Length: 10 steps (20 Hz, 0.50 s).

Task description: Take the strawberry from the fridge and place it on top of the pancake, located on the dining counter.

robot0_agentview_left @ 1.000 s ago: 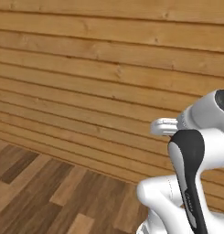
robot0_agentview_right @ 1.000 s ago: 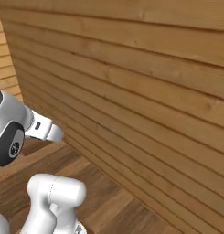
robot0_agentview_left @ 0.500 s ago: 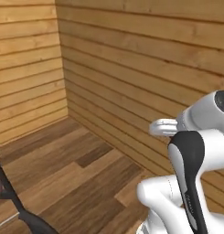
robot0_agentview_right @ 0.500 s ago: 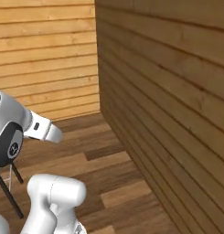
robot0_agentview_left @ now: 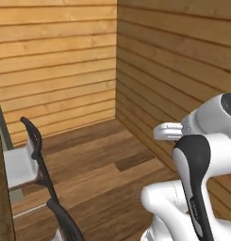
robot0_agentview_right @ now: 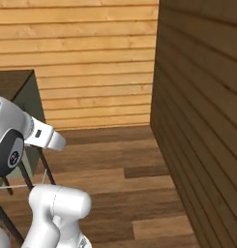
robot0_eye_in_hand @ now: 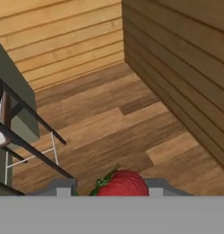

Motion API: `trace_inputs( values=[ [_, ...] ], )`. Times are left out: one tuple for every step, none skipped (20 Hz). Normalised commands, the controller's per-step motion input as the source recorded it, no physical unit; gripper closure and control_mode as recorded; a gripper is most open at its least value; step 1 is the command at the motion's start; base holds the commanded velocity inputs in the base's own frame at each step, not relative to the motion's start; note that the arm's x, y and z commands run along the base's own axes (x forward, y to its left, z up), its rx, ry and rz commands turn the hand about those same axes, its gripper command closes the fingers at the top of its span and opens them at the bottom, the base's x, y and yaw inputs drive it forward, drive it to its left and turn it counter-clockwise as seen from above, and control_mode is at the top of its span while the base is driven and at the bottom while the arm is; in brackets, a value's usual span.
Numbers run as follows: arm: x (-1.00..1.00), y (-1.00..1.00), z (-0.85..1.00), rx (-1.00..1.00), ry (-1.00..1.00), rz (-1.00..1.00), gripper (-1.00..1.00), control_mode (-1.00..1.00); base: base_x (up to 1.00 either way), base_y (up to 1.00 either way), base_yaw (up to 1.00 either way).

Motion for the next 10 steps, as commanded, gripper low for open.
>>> trace_inputs(
  values=[
    [0.0, 0.0, 0.0, 0.0, 0.0, 0.0, 1.0, 1.0, 0.5, 0.39, 0.41],
    [0.0, 0.0, 0.0, 0.0, 0.0, 0.0, 1.0, 1.0, 0.44, 0.34, 0.36],
    [0.0, 0.0, 0.0, 0.0, 0.0, 0.0, 1.0, 1.0, 0.38, 0.31, 0.34],
    [0.0, 0.0, 0.0, 0.0, 0.0, 0.0, 1.0, 1.0, 0.37, 0.27, 0.33],
    [0.0, 0.0, 0.0, 0.0, 0.0, 0.0, 1.0, 1.0, 0.26, 0.19, 0.32],
    [0.0, 0.0, 0.0, 0.0, 0.0, 0.0, 1.0, 1.0, 0.15, 0.16, 0.32],
    [0.0, 0.0, 0.0, 0.0, 0.0, 0.0, 1.0, 1.0, 0.09, 0.17, 0.31],
    [0.0, 0.0, 0.0, 0.0, 0.0, 0.0, 1.0, 1.0, 0.0, 0.21, 0.3],
    [0.0, 0.0, 0.0, 0.0, 0.0, 0.0, 1.0, 1.0, 0.0, 0.29, 0.31],
    [0.0, 0.0, 0.0, 0.0, 0.0, 0.0, 1.0, 1.0, 0.0, 0.41, 0.32]
  ],
)
